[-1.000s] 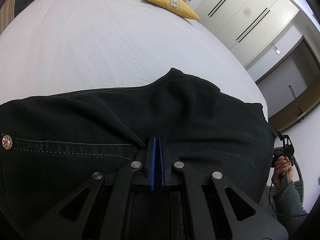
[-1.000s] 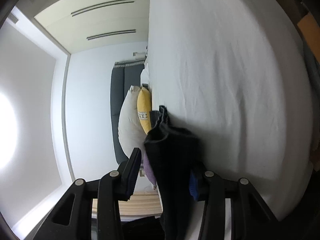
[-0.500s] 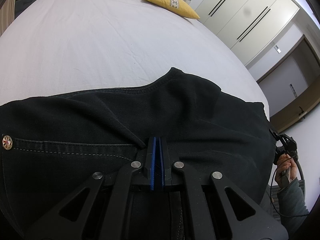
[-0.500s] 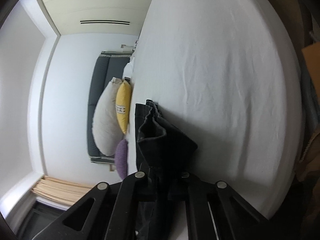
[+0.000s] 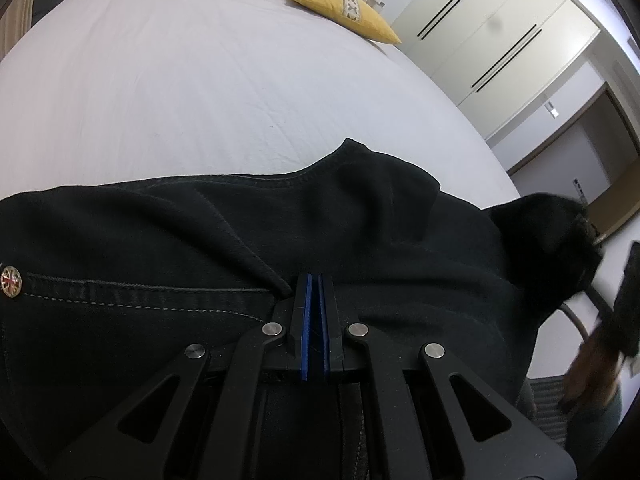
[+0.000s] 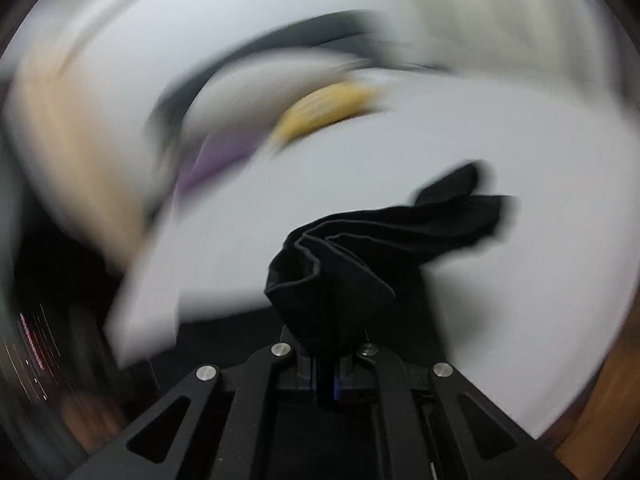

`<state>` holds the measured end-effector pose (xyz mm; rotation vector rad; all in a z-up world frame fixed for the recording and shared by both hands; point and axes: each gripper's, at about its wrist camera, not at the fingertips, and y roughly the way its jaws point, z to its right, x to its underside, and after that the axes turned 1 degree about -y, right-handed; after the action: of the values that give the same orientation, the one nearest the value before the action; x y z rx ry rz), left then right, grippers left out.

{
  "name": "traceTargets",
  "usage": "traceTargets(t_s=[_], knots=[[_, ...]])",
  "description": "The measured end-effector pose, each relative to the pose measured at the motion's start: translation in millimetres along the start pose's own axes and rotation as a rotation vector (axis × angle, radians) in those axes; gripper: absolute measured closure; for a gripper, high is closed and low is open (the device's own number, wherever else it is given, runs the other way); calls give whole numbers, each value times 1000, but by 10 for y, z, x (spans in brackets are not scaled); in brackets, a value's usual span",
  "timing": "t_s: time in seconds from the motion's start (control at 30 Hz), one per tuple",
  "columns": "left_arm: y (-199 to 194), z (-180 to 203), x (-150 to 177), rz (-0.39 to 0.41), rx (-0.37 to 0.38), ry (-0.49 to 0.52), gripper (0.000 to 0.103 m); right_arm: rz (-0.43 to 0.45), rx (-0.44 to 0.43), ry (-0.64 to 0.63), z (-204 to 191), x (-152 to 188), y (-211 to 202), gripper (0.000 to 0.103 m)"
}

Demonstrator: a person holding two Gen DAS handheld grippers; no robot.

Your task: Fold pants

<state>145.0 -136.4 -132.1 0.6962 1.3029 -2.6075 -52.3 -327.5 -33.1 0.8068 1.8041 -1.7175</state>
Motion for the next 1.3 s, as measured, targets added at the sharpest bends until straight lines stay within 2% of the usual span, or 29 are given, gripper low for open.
traceTargets(t_s=[0.03, 0.07, 0.13, 0.17, 0.2, 0.27, 0.3, 0.33, 0.4, 0.47, 0.53, 0.73, 0.83, 0.93, 1.03, 1.07, 1.1, 1.13, 1.23, 1.3], knots=[[-3, 2, -7, -3, 1, -4, 100, -64, 31, -151, -400, 144, 196, 97], [-13, 3, -22, -12, -1, -13, 100, -99, 50, -237, -625, 278, 312, 97], [-68, 38, -46, -19, -18, -33, 99, -138, 122, -384, -949, 519, 481, 97], [-110, 62, -49, -13, -21, -39, 98, -137, 152, -417, -1015, 574, 504, 97], [-156, 95, -46, -6, -9, -44, 90, -134, 173, -438, -1050, 596, 502, 97], [-206, 168, -34, -2, 31, -60, 67, -135, 184, -463, -1027, 537, 516, 97], [-221, 215, -26, 0, 58, -79, 38, -133, 188, -470, -1019, 537, 503, 97], [-242, 264, -16, 10, 85, -103, 23, -133, 188, -467, -1008, 538, 481, 97], [-241, 416, -5, 9, 157, -125, 19, -121, 186, -447, -1008, 486, 469, 97], [-169, 564, -12, -28, 199, -122, 14, -97, 192, -428, -1017, 473, 425, 97], [-62, 645, -22, -74, 242, -145, 13, -66, 200, -419, -1019, 419, 393, 97], [226, 567, -149, -202, 280, -273, 12, 4, 227, -413, -992, 436, 268, 97], [322, 578, -260, -250, 335, -312, 9, 19, 232, -426, -1044, 481, 208, 97], [471, 590, -344, -302, 383, -318, 9, 29, 236, -439, -1099, 520, 165, 97], [568, 593, -402, -325, 386, -309, 13, 43, 239, -460, -1144, 457, 191, 97], [583, 608, -431, -335, 397, -290, 20, 45, 241, -467, -1113, 458, 193, 97], [591, 623, -450, -348, 395, -265, 46, 48, 245, -483, -1135, 468, 179, 97], [604, 647, -473, -373, 379, -225, 78, 49, 246, -495, -1166, 501, 181, 97], [542, 663, -549, -393, 337, -108, 96, 49, 239, -535, -1205, 500, 181, 96], [418, 675, -595, -385, 318, -34, 96, 55, 222, -565, -1324, 554, 117, 96]])
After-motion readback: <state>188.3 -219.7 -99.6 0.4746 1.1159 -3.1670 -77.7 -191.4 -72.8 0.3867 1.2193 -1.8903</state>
